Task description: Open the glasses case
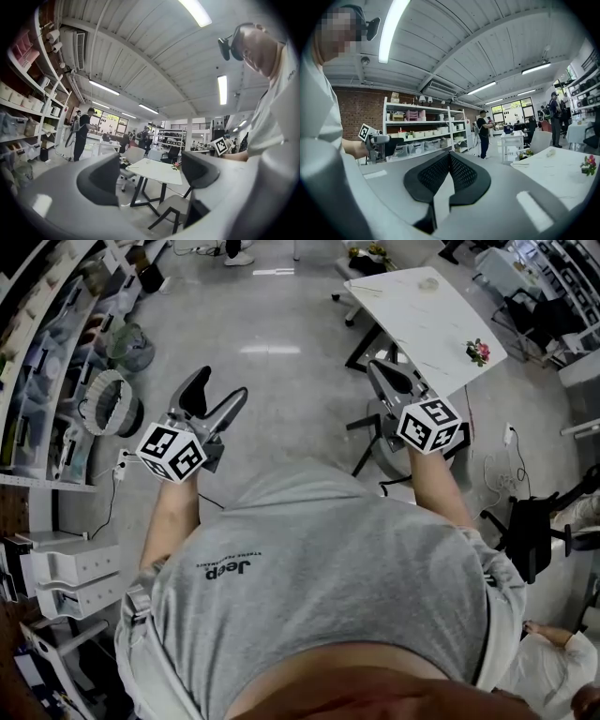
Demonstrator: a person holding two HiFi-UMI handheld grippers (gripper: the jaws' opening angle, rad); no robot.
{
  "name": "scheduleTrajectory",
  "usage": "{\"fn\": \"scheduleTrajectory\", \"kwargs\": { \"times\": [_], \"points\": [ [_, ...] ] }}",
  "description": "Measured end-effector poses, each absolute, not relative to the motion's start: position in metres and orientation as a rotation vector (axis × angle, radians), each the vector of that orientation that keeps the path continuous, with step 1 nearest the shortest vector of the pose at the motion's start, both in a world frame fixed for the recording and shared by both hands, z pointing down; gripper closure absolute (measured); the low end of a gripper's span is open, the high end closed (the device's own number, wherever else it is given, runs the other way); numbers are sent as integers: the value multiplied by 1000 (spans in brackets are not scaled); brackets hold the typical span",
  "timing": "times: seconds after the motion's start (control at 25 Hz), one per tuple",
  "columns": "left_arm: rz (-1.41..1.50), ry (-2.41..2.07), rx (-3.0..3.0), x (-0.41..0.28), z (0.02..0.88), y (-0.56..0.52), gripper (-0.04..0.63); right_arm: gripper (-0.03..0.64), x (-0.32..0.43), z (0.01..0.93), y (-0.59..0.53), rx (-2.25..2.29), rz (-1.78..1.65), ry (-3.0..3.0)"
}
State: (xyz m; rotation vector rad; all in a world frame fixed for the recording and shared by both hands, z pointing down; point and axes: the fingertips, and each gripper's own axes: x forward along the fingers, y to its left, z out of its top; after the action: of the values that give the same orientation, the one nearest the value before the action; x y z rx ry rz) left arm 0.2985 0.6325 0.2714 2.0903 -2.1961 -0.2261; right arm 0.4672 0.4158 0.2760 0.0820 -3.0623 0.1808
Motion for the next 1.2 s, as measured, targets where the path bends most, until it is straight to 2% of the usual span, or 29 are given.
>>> {"fn": "scheduleTrajectory", "kwargs": {
  "times": [0.36, 0.68, 0.92, 1.2],
  "points": [
    [-220, -2177, 2089, 346, 276, 592, 153, 614, 504, 281, 384, 43, 164, -3066],
    [-183, -2154, 2115, 331, 275, 570, 153, 614, 489, 286, 364, 75, 191, -3069],
    [-219, -2105, 2141, 275, 288, 548, 153, 614, 440, 294, 346, 132, 189, -3050],
    [-255, -2023, 2211, 149, 301, 502, 153, 614, 325, 300, 316, 201, 186, -3058]
  ]
}}
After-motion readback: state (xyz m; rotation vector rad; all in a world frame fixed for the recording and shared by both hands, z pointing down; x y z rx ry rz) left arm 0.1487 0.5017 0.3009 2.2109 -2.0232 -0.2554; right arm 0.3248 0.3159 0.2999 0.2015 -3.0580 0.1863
